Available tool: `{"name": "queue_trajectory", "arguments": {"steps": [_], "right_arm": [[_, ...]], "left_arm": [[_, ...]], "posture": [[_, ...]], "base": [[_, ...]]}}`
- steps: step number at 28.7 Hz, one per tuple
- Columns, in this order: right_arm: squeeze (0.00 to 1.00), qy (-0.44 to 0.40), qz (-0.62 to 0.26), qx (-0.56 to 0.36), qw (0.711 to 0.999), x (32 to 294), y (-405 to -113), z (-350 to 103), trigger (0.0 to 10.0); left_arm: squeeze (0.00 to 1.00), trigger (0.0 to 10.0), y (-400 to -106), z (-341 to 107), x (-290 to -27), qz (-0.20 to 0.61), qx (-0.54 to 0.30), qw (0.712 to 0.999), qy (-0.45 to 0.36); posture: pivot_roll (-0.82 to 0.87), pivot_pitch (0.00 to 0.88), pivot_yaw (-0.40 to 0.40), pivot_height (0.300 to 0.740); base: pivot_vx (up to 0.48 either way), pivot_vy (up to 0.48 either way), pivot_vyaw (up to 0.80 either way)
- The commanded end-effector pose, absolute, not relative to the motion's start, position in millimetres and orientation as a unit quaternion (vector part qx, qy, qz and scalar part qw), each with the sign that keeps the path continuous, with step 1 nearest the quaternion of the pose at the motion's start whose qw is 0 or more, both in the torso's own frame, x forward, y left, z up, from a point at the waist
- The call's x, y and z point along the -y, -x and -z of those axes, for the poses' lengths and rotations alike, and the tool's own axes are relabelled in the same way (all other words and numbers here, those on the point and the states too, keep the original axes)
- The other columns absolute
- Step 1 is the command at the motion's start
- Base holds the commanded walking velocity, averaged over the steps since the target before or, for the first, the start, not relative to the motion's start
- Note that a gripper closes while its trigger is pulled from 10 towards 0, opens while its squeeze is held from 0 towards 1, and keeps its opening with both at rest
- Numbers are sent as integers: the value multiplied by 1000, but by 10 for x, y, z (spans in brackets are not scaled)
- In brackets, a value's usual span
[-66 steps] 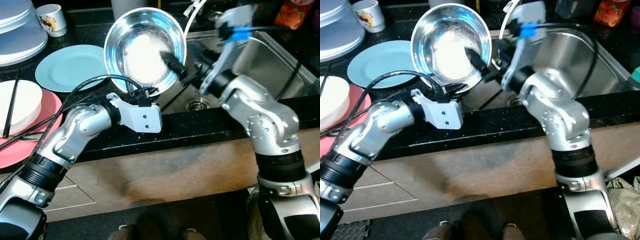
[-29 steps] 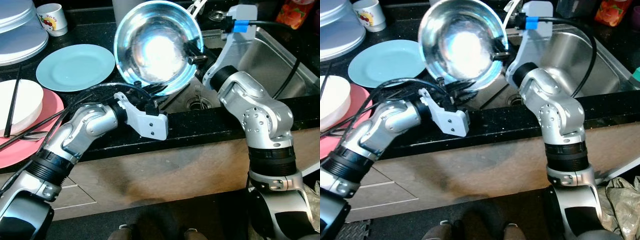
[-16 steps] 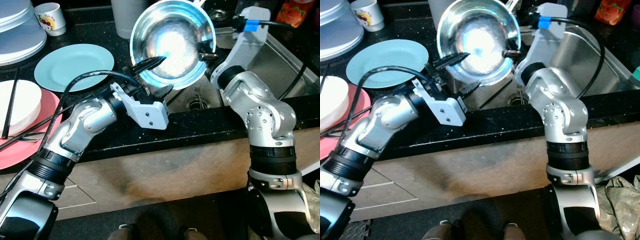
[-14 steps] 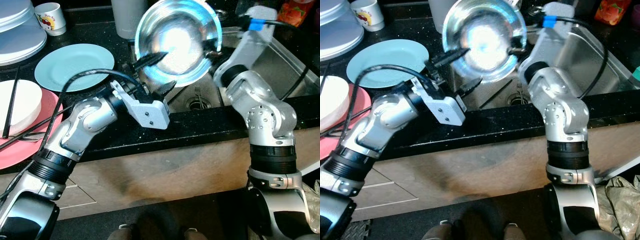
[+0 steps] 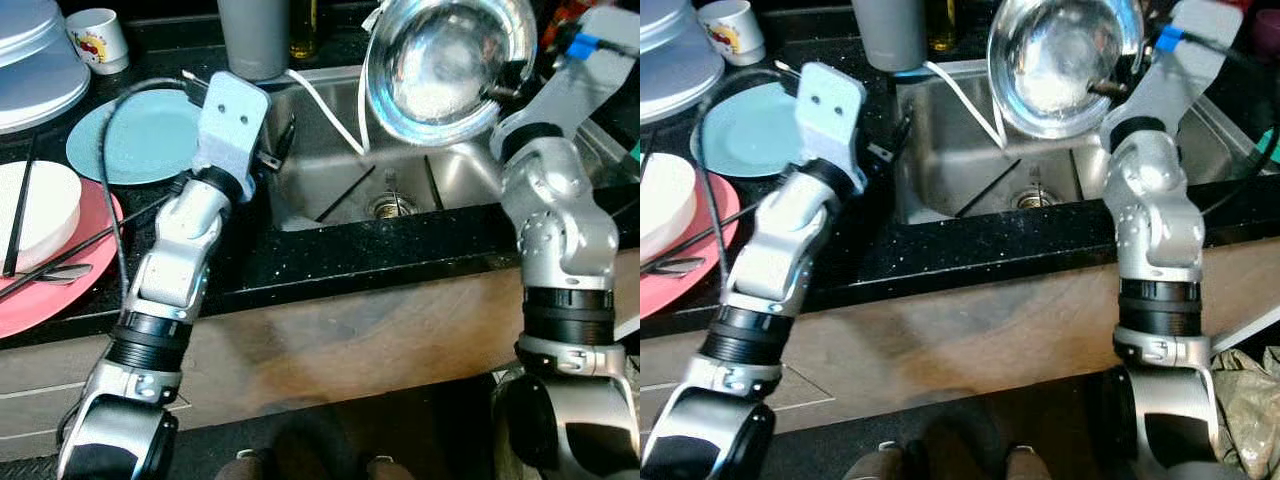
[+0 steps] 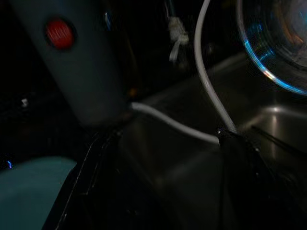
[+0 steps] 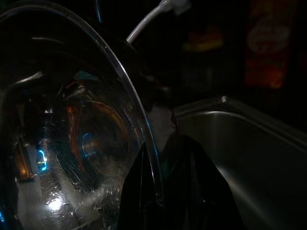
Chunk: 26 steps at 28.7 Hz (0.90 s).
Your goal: Kitchen organization
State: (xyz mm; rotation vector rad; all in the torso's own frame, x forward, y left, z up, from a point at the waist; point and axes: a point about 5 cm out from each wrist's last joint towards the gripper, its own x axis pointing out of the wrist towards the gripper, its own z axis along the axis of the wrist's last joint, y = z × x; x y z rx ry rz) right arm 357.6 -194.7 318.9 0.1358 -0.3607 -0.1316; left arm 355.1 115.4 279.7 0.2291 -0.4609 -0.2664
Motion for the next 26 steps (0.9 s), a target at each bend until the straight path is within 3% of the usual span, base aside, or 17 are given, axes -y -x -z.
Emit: {"name": "queue_trajectory", "arguments": {"steps": [1, 6, 12, 17, 26], "right_arm": [[0, -57, 65, 192, 977, 1914, -3577, -3163, 10000], [0, -50, 62, 171, 982, 1897, -3621, -3037, 10000], [0, -30, 61, 164, 984, 1873, -3662, -2942, 10000], [0, 35, 50, 152, 987, 1848, -3781, -2835, 10000], [0, 118, -2, 123, 985, 1757, -3970, -2806, 10000]], "left_arm": [[0, 10000, -3610, -2779, -1132, 110, 205, 969, -80], [0, 10000, -3626, -2795, -1089, 130, 173, 976, -35], [0, 10000, -3607, -2848, -1065, 168, 146, 974, -47], [0, 10000, -3613, -2872, -1052, 212, 122, 963, -116], [0, 10000, -3655, -2881, -1089, 233, 103, 952, -172]], "posture": [[12, 195, 15, 740], [11, 196, 17, 740], [14, 200, 19, 740], [21, 201, 26, 740], [25, 202, 32, 740]], "base": [[0, 0, 0], [0, 0, 0], [0, 0, 0], [0, 0, 0], [0, 0, 0]]}}
